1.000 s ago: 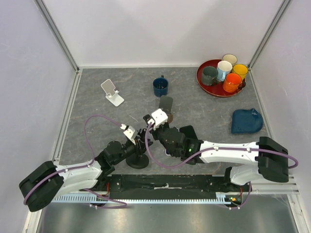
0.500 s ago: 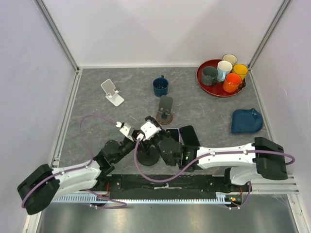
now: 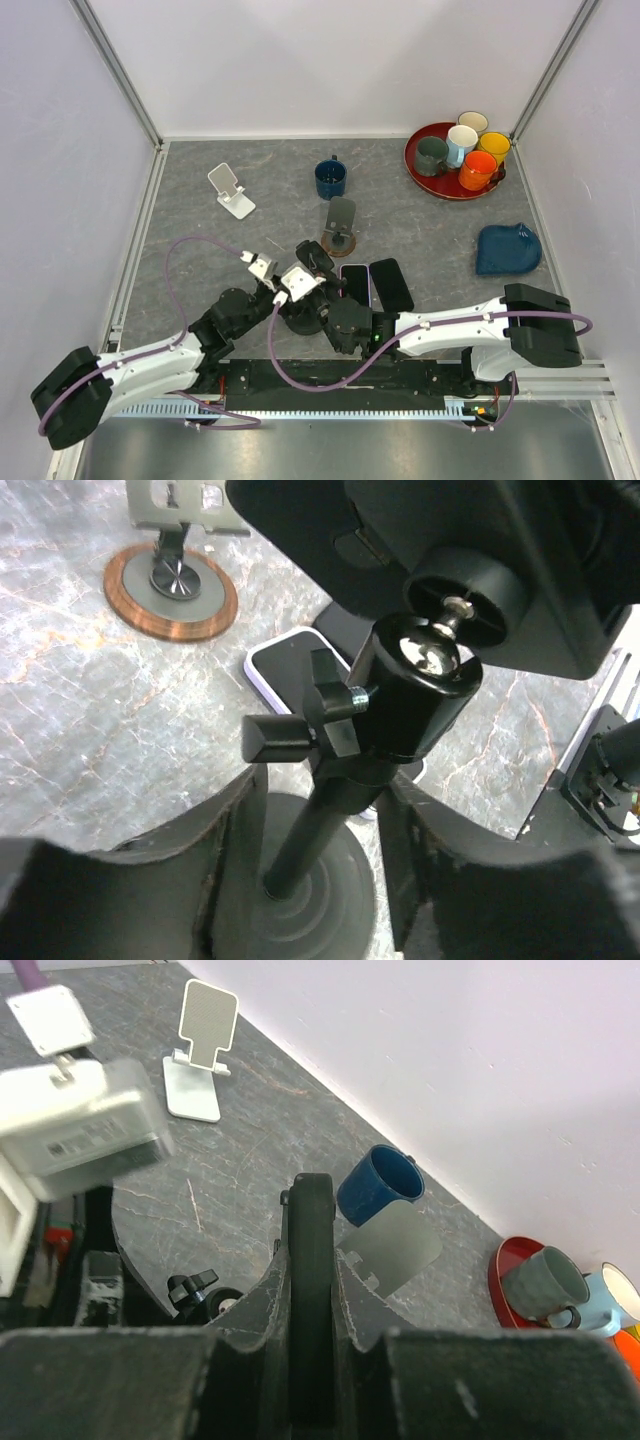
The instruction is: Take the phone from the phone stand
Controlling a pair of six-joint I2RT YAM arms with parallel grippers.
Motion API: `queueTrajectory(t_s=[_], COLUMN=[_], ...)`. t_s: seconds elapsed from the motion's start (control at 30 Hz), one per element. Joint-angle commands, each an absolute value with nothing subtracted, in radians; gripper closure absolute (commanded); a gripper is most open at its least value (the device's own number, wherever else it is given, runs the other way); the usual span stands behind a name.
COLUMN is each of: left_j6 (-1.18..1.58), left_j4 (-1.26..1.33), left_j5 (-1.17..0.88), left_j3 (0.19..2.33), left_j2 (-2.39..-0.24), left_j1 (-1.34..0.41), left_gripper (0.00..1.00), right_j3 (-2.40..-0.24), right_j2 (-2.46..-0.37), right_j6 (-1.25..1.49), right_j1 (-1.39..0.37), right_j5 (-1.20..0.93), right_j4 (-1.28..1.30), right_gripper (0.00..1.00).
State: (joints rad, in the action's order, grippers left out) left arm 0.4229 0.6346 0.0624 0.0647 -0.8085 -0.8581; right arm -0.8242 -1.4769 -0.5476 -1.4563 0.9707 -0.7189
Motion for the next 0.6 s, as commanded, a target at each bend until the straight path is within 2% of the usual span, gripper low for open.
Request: queueTrajectory(t_s=[0.0, 0.03, 0.07, 0.17, 0.37, 0.57], left_j6=[0.482, 0.482, 0.480, 0.447, 0.296, 0.192], left_j4=[0.583, 0.580, 0.578, 0.587, 0.742, 0.881], left_j5=[0.095, 0.100, 0.106, 0.144, 0.207, 0.308], left_j3=[0.103, 0.113, 0.117, 0.130, 0.149, 0.166], left_j2=[-0.888, -0.903, -0.910, -0.931, -1.050, -1.176], left_j1=[-0.853, -0.853, -0.853, -0.853, -0.853, -0.853], left_gripper=[0.56, 0.65, 0.79, 0.96, 0.98, 0.98], right_j3=[-0.879, -0.885, -0.900, -0.952, -1.096, -1.175], right_j2=[-1.437, -1.425, -1.421, -1.385, -1.347, -1.356], right_j6=[-0.552, -0.532, -0.516, -0.401, -0.129, 0.052], right_j1=[-1.491, -1.497, -1.499, -1.502, -1.502, -1.502], right_j5=[0.983, 0.973, 0.970, 0.959, 0.974, 0.993], right_j4=[-0.841, -0.819, -0.763, -0.585, -0.215, -0.051], right_gripper=[1.00, 1.00, 1.00, 1.00, 1.00, 1.00])
